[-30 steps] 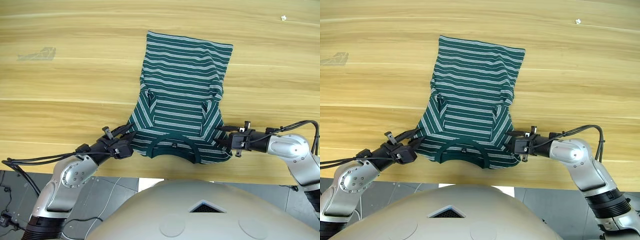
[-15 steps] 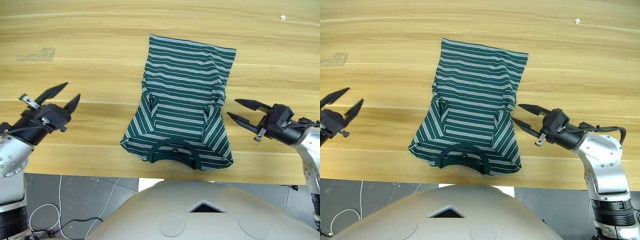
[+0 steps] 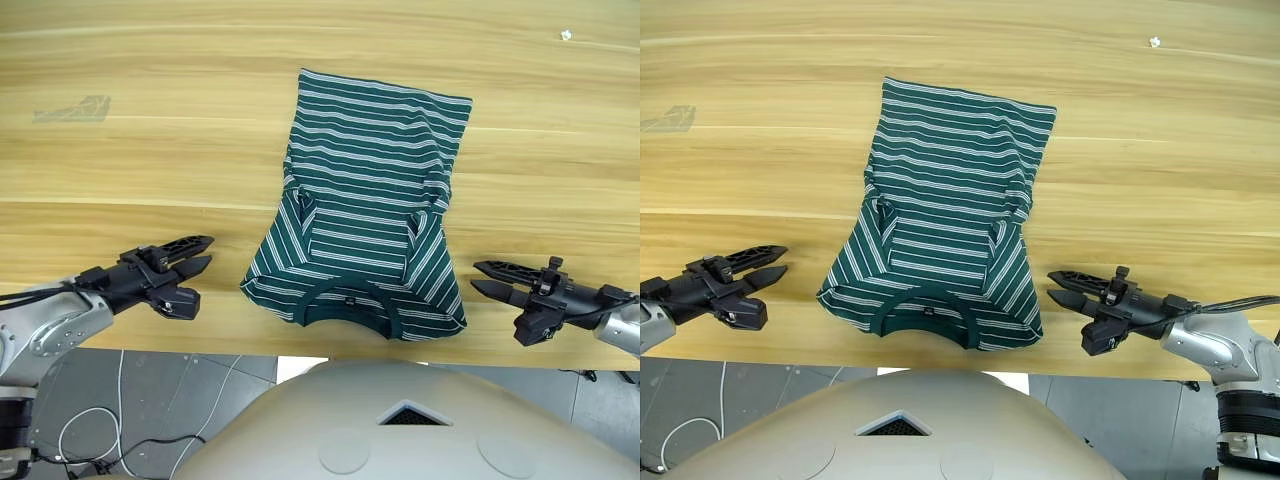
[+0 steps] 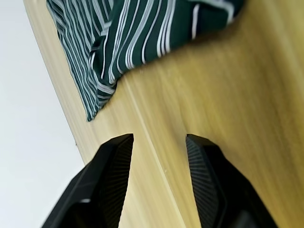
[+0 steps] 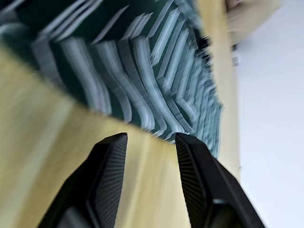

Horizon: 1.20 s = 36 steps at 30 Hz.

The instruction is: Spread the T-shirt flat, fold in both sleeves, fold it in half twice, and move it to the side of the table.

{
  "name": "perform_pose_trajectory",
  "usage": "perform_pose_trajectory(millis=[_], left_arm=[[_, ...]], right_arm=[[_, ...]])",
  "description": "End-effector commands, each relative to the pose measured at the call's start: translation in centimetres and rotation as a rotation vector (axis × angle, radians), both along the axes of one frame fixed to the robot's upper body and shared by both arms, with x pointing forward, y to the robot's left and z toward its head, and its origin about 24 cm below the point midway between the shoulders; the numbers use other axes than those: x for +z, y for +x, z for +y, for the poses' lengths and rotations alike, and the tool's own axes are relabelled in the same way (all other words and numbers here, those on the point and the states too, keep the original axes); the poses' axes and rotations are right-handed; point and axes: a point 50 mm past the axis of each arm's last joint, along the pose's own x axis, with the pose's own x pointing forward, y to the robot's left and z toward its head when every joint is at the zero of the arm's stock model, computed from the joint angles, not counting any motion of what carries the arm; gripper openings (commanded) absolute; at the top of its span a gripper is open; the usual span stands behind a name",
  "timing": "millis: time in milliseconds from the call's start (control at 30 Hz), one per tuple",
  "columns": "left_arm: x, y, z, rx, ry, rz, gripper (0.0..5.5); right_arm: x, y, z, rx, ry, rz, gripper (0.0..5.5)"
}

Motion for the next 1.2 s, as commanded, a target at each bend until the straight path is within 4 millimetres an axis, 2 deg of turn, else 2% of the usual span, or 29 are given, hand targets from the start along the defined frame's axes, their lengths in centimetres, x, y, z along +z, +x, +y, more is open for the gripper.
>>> perform_pose_trajectory(millis=[33, 233, 333, 433, 500, 800, 867, 1200], left_arm=[[0.6, 1.1, -0.3, -0.116, 0.051, -0.037, 2.04], [-1.7, 0.8, -2.0, -0.226, 0.017, 0.051, 2.04], [-2.2, 1.2, -3.5, -0.301, -0.016, 0.058, 2.04], [-3.1, 0.0, -4.5, -0.366, -0.032, 0.105, 2.04], [-3.4, -0.4, -4.6, -0.375, -0.038, 0.121, 2.04], [-3.9, 0.1, -3.7, -0.370, -0.031, 0.095, 2.04], [-4.1, -0.1, -3.5, -0.365, -0.029, 0.098, 1.78], [-4.3, -0.9, -4.0, -0.359, -0.073, 0.096, 0.33]], right_arm=[[-0.6, -0.3, -0.7, 0.034, -0.038, 0.036, 1.88], [-1.7, -1.2, 0.1, 0.065, -0.016, 0.103, 1.88], [-1.9, -1.3, 1.3, 0.085, 0.017, 0.103, 1.88], [-1.9, -1.4, 2.3, 0.098, 0.054, 0.106, 1.88], [-2.0, -1.4, 2.6, 0.098, 0.064, 0.113, 1.88], [-2.2, -1.3, 3.1, 0.082, 0.071, 0.136, 1.88], [-2.4, -1.4, 3.2, 0.064, 0.066, 0.149, 1.88], [-2.6, -1.5, 3.4, 0.033, 0.070, 0.176, 0.32]])
